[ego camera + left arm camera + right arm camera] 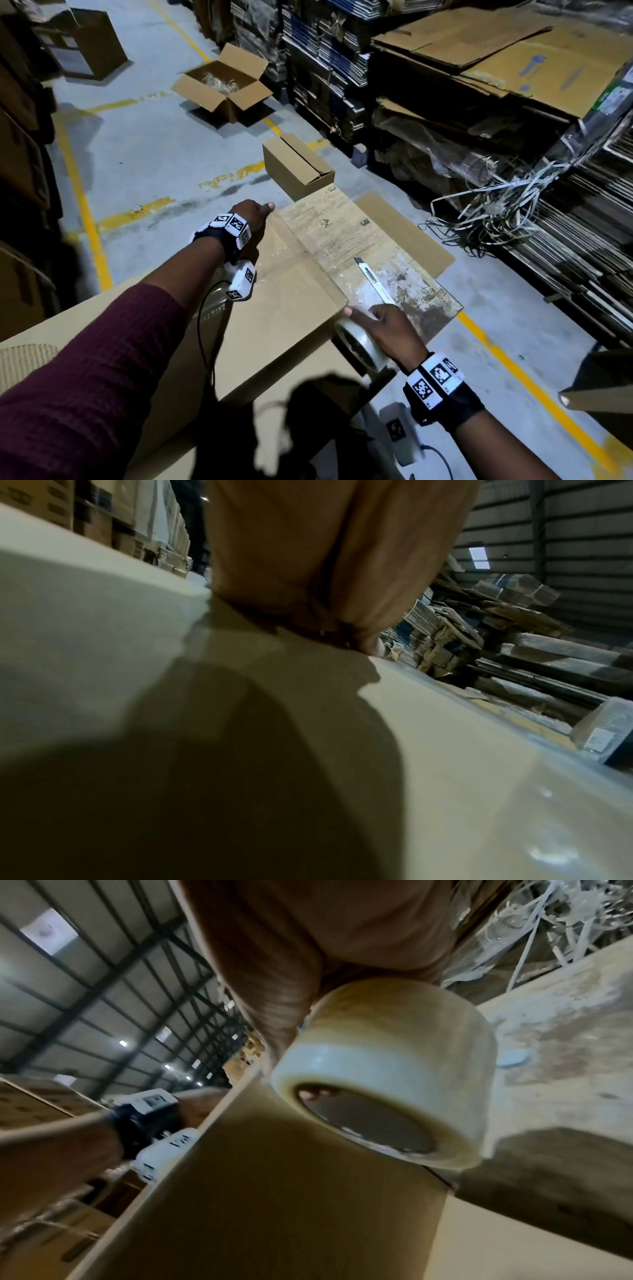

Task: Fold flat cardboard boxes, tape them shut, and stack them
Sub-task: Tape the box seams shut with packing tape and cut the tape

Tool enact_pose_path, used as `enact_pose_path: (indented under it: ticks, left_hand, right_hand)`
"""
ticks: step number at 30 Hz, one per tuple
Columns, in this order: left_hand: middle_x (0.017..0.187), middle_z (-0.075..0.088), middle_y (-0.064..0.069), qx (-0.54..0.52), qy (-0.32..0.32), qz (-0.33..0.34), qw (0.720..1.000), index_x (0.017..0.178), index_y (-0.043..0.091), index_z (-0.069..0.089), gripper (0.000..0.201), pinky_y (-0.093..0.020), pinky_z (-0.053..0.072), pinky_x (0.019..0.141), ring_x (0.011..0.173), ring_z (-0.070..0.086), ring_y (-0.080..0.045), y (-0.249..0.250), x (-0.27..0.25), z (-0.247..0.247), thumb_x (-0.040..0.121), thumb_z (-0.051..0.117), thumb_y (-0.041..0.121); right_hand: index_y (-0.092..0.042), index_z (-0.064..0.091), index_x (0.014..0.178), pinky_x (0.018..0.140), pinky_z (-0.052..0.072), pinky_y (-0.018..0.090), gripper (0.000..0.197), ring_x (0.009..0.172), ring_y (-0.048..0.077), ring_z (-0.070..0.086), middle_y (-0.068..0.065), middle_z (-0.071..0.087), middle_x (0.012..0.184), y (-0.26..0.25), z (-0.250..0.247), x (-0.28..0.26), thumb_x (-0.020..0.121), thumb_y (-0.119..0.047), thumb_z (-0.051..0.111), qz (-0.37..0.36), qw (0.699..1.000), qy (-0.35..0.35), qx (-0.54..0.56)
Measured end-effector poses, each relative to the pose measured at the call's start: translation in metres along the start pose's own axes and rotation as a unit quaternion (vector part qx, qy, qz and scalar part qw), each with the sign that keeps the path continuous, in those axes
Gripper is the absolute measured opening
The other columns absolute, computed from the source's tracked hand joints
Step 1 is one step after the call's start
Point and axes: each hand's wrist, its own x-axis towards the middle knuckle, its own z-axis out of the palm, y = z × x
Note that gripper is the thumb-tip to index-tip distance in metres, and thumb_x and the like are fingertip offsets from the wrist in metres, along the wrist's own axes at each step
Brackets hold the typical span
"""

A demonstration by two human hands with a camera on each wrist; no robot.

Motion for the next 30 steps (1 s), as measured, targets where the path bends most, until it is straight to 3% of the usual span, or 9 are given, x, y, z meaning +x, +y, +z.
enact_pose_path:
  ticks: [3, 6, 10, 13, 16, 19, 22, 25, 30]
  left_hand:
    - [0.09, 0.065, -0.009, 0.014, -0.041, -0.004, 0.999, 0.084, 0.014, 0.059, 0.058, -0.032, 0.042, 0.079, 0.089, 0.06, -0.029, -0.002, -0.004, -0.001, 0.091, 0.049, 0.071]
    - [0.129, 0.061, -0.006, 0.042, -0.082, -0.004, 0.996, 0.134, 0.016, 0.053, 0.099, -0.032, 0.043, 0.093, 0.111, 0.058, -0.025, -0.006, -0.008, -0.005, 0.064, 0.068, 0.084]
    - [0.109, 0.068, 0.0, 0.039, -0.082, 0.014, 0.996, 0.116, 0.02, 0.059, 0.105, -0.035, 0.05, 0.091, 0.1, 0.064, -0.023, -0.007, -0.004, -0.005, 0.039, 0.072, 0.09]
    - [0.086, 0.07, 0.003, 0.013, -0.071, 0.012, 0.997, 0.102, 0.021, 0.064, 0.082, -0.031, 0.052, 0.081, 0.088, 0.068, -0.022, -0.009, -0.006, -0.004, 0.049, 0.077, 0.082]
    - [0.068, 0.068, 0.002, -0.034, -0.075, 0.018, 0.996, 0.081, 0.016, 0.063, 0.054, -0.025, 0.045, 0.064, 0.067, 0.064, -0.019, -0.01, -0.008, -0.005, 0.067, 0.081, 0.065]
    - [0.066, 0.062, -0.002, -0.06, -0.084, 0.014, 0.995, 0.073, 0.016, 0.056, 0.048, -0.025, 0.042, 0.061, 0.058, 0.055, -0.02, -0.008, -0.009, -0.01, 0.076, 0.079, 0.058]
    - [0.093, 0.072, -0.011, -0.075, -0.08, 0.011, 0.994, 0.098, 0.009, 0.067, 0.056, -0.027, 0.044, 0.073, 0.078, 0.065, -0.027, -0.015, -0.002, -0.009, 0.077, 0.077, 0.06]
    - [0.119, 0.067, -0.006, -0.081, -0.064, 0.002, 0.995, 0.126, 0.015, 0.062, 0.059, -0.03, 0.047, 0.09, 0.104, 0.063, -0.025, -0.017, -0.001, -0.01, 0.085, 0.071, 0.057]
    - [0.088, 0.068, -0.01, -0.172, -0.072, 0.004, 0.983, 0.095, 0.012, 0.066, 0.023, -0.03, 0.049, 0.079, 0.081, 0.062, -0.025, -0.015, 0.0, -0.015, 0.096, 0.065, 0.035]
  right_hand:
    - [-0.027, 0.023, 0.062, 0.06, 0.016, 0.034, 0.07, 0.05, 0.012, 0.019, -0.001, 0.016, 0.062, 0.01, 0.007, 0.002, 0.072, -0.069, 0.078, 0.023, 0.999, -0.026, 0.033]
    - [-0.028, 0.027, 0.06, 0.057, 0.017, 0.032, 0.072, 0.05, 0.013, 0.021, 0.002, 0.019, 0.062, 0.013, 0.008, 0.002, 0.059, -0.076, 0.08, 0.054, 0.996, -0.032, 0.066]
    - [-0.017, 0.043, 0.065, 0.059, 0.031, 0.029, 0.079, 0.053, 0.013, 0.04, -0.002, 0.042, 0.061, 0.015, 0.008, 0.003, 0.047, -0.087, 0.075, 0.068, 0.997, -0.005, 0.038]
    - [-0.023, 0.06, 0.111, 0.069, 0.044, 0.013, 0.074, 0.092, 0.002, 0.06, -0.003, 0.064, 0.106, 0.001, 0.004, -0.009, 0.063, -0.077, 0.073, -0.01, 0.999, 0.036, -0.02]
    - [-0.016, 0.05, 0.141, 0.095, 0.04, 0.003, 0.066, 0.131, 0.005, 0.047, -0.002, 0.047, 0.146, -0.027, 0.011, -0.014, 0.091, -0.059, 0.06, -0.223, 0.968, 0.075, -0.082]
    - [-0.013, 0.022, 0.16, 0.125, 0.016, 0.033, 0.082, 0.156, 0.016, 0.006, 0.003, 0.008, 0.17, -0.044, 0.041, 0.008, 0.098, -0.067, 0.029, -0.32, 0.9, -0.024, -0.296]
    - [-0.011, 0.004, 0.162, 0.127, 0.01, 0.042, 0.088, 0.157, 0.018, -0.005, 0.005, -0.007, 0.17, -0.05, 0.06, 0.033, 0.097, -0.069, 0.016, -0.267, 0.89, -0.047, -0.366]
    - [-0.01, 0.009, 0.162, 0.119, 0.03, 0.04, 0.077, 0.152, 0.025, 0.024, 0.011, 0.019, 0.167, -0.051, 0.059, 0.047, 0.104, -0.056, 0.029, -0.199, 0.937, -0.061, -0.279]
    - [-0.009, 0.037, 0.148, 0.09, 0.035, 0.023, 0.047, 0.11, 0.017, 0.054, 0.006, 0.059, 0.124, -0.07, 0.034, 0.062, 0.11, -0.036, 0.034, -0.177, 0.938, -0.18, -0.239]
